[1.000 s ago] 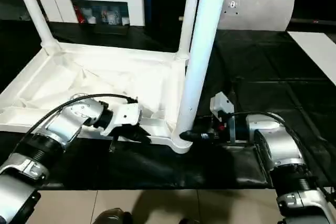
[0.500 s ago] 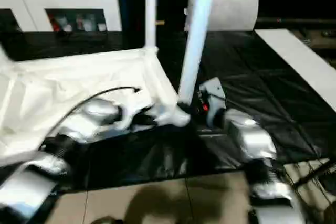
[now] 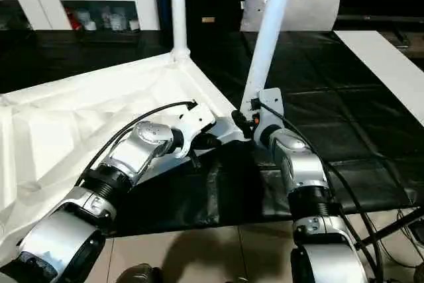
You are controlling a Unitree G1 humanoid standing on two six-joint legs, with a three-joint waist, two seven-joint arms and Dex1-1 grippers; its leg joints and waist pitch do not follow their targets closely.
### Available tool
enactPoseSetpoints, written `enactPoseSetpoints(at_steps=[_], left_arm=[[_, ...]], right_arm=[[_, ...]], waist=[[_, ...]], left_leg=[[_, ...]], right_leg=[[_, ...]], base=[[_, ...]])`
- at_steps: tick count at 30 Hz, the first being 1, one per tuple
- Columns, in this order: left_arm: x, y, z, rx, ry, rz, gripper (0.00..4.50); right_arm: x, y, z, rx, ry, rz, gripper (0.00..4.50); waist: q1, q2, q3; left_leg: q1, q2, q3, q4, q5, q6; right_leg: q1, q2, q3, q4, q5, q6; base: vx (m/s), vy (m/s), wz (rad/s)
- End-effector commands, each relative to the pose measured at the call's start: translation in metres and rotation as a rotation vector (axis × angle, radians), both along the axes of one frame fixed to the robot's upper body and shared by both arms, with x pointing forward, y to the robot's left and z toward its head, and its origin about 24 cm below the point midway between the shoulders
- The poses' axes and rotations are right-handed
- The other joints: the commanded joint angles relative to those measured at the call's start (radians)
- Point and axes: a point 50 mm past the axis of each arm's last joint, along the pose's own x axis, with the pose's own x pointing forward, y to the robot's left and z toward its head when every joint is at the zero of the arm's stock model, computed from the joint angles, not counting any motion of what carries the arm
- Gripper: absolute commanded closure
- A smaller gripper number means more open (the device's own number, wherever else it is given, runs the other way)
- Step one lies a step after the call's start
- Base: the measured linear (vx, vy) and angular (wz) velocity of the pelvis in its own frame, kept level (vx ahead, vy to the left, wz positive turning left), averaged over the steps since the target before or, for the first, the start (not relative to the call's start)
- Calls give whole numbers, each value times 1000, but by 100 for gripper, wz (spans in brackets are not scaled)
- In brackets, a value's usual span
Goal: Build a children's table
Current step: Rotate leg to tighten
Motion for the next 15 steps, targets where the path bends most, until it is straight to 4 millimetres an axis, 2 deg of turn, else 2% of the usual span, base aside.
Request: enactPoseSetpoints(at_steps=[1, 5, 6, 7, 8, 11, 13, 15], left_arm=[[2, 0, 9, 6, -61, -58, 450], [3, 8, 8, 33, -72, -85, 450], [3, 14, 6, 52, -69, -91, 450], [3, 14, 6, 53, -69, -92, 450], [3, 18, 4, 67, -63, -98, 450], [2, 21, 3, 78, -56, -122, 450], [2, 22, 2, 82, -51, -141, 450], [-1, 25, 0, 103, -47, -204, 450]], right_arm=[[-4, -17, 5, -8, -37, 26, 128], [-8, -33, 11, 36, -61, 94, 108], [-14, -42, 18, 79, -87, 176, 97], [-14, -42, 19, 81, -89, 181, 72], [-23, -49, 23, 63, -96, 293, 67], [-32, -58, 20, -16, -62, 390, 47], [-34, -65, 19, -29, -46, 415, 23], [-33, -77, 23, -28, -51, 405, 17]], waist=[[-2, -2, -77], [-1, -3, -75], [1, -3, -75], [3, -3, -75], [3, -2, -75], [7, -2, -76], [4, -6, -75], [0, -6, -74]], left_leg=[[25, 72, -25, -68, -184, 55], [21, 70, -26, -69, -187, 65], [22, 69, -24, -66, -195, 71], [22, 70, -24, -65, -195, 74], [18, 70, -25, -65, -181, 83], [17, 72, -26, -63, -161, 99], [16, 67, -23, -60, -176, 102], [18, 68, -23, -61, -187, 99]], right_leg=[[54, -95, 72, -91, -88, -212], [57, -98, 71, -94, -91, -212], [58, -98, 71, -97, -98, -212], [59, -99, 72, -97, -99, -210], [60, -96, 71, -94, -83, -211], [61, -96, 69, -91, -53, -214], [60, -98, 67, -96, -89, -225], [58, -98, 66, -102, -140, -222]], base=[[0, 0, 0], [0, 0, 0], [0, 0, 0], [0, 0, 0], [0, 0, 0], [0, 0, 0], [0, 0, 0], [0, 0, 0]])
